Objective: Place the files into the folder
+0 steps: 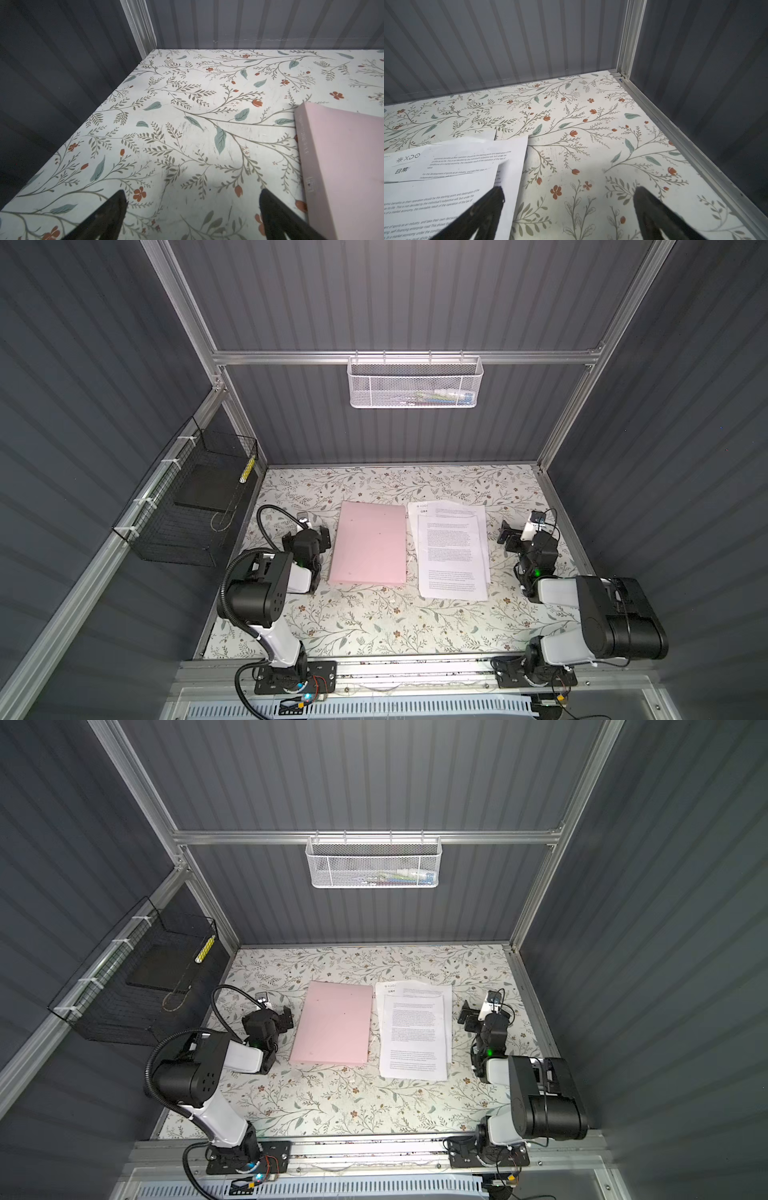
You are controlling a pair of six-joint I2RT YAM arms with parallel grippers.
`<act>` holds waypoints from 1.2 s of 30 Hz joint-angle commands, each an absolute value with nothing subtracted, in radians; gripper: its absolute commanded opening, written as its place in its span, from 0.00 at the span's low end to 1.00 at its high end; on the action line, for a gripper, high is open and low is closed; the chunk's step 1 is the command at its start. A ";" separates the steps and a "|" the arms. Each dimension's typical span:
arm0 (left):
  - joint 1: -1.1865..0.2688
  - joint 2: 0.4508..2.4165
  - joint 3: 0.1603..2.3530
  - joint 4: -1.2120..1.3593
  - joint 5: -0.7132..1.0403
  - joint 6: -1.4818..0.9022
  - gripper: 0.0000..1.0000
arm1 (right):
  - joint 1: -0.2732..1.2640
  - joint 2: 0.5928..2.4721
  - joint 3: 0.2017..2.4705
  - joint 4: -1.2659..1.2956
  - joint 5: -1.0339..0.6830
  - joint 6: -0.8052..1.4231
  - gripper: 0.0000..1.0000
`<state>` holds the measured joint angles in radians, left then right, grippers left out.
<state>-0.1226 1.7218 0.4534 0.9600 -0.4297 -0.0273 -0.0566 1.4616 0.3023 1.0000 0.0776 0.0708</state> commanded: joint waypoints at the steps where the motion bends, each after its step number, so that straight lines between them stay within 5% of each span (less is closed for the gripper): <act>1: -0.117 1.720 0.453 0.962 -0.448 -0.032 1.00 | -0.060 1.457 0.313 0.999 0.073 0.077 0.99; 36: -0.115 1.720 0.451 0.963 -0.443 -0.034 1.00 | -0.060 1.459 0.315 0.996 0.073 0.076 0.99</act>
<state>-0.1226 1.7218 0.4534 0.9562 -0.4297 -0.0273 -0.0566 1.4616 0.3023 0.9989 0.0776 0.0708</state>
